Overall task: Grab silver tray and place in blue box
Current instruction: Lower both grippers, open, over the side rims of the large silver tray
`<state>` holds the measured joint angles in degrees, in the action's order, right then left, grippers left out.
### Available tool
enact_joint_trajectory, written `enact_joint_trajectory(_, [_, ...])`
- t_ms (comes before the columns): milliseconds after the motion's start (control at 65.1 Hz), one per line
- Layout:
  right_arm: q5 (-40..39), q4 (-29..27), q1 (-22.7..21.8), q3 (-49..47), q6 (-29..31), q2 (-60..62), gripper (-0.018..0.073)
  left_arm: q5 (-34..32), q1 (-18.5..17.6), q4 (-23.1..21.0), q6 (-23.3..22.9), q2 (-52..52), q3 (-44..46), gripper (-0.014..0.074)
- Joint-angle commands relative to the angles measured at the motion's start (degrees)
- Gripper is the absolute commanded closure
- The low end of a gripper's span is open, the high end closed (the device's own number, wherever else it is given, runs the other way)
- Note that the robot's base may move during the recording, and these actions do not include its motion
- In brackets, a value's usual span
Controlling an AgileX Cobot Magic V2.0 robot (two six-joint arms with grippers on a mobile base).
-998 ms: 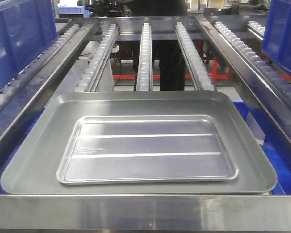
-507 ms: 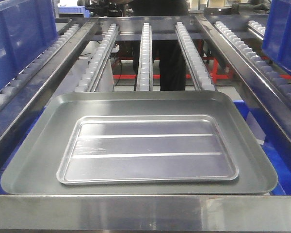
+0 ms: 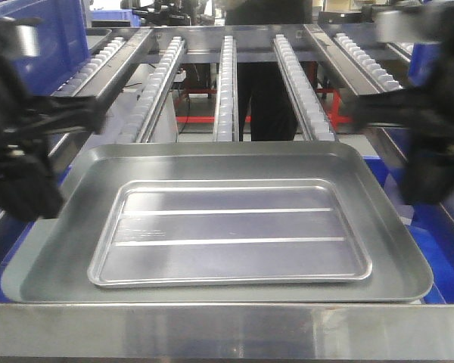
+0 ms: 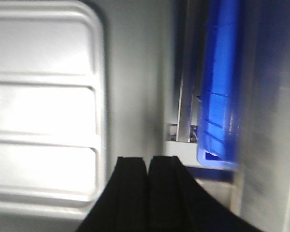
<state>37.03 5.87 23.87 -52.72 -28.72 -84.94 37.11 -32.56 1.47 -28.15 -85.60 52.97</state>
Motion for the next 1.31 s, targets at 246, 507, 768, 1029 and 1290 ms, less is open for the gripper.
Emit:
enact_joint_trajectory(246, [-2.22, -2.41, 1.41, -6.24, -0.6, -5.82, 0.0481, -2.22, -0.64, -3.15, -0.73, -5.73, 7.66, 0.0603])
enact_joint_trajectory(507, [-2.71, -3.06, 1.41, -6.24, -0.6, -5.88, 0.0481, -2.35, -0.64, -3.46, -0.73, -5.87, 7.66, 0.0602])
enact_joint_trajectory(768, [-2.91, -3.95, 1.41, -6.24, -0.6, -5.88, 0.048, -2.22, -0.64, -3.46, -0.73, -5.87, 7.66, 0.0603])
enact_joint_trajectory(1029, [-3.47, -3.95, 1.41, -6.24, -0.44, -5.88, 0.0323, -4.79, -1.24, -3.19, 0.76, -5.91, 7.66, 0.0601])
enact_joint_trajectory(1290, [-4.99, -3.95, 1.41, -6.24, -0.43, -5.88, 0.0094, -4.77, -2.63, -7.71, 3.8, -7.4, 8.79, 0.0316])
